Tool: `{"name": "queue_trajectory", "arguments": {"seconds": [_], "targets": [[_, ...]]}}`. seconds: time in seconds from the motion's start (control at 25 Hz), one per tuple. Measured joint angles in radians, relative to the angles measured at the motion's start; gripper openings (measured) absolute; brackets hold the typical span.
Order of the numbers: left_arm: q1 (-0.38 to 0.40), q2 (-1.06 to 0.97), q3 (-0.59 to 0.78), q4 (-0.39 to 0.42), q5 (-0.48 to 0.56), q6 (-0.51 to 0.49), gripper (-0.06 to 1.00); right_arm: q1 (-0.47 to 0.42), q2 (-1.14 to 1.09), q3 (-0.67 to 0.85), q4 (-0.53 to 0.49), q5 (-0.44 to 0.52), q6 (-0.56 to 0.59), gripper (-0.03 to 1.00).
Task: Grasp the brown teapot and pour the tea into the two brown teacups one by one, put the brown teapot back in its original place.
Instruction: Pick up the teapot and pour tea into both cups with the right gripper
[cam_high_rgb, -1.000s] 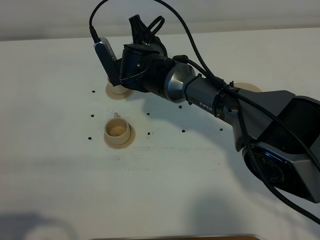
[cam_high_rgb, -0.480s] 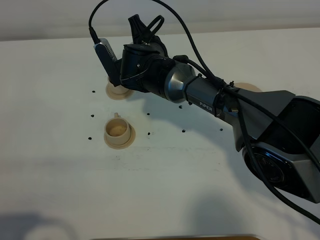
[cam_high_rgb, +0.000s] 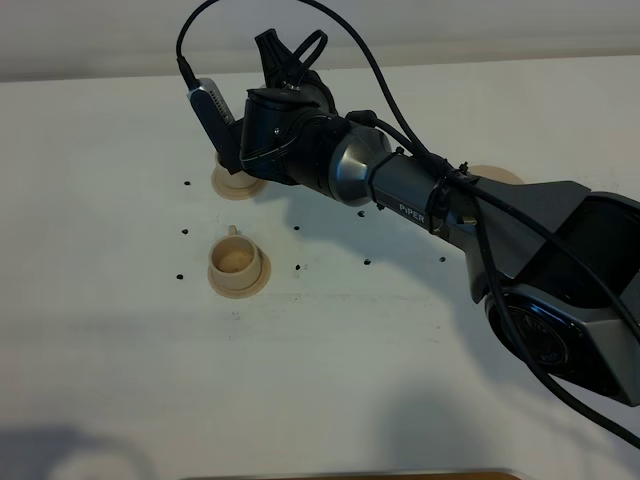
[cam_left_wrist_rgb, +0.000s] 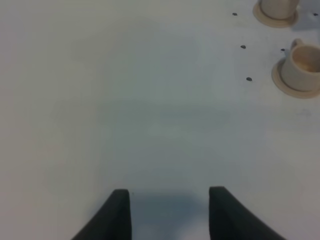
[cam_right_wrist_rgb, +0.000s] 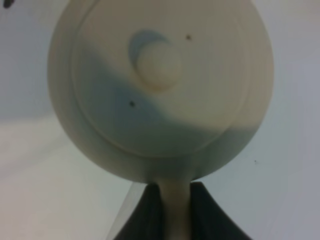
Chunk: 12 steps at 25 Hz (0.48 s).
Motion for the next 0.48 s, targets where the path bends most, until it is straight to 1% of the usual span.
{"name": "queue_trajectory", "arguments": {"seconds": [0.48], "targets": [[0.0, 0.0, 0.0, 0.0, 0.0, 0.0, 0.43, 0.0, 0.0, 0.0, 0.0, 0.0, 0.009, 0.09]]}}
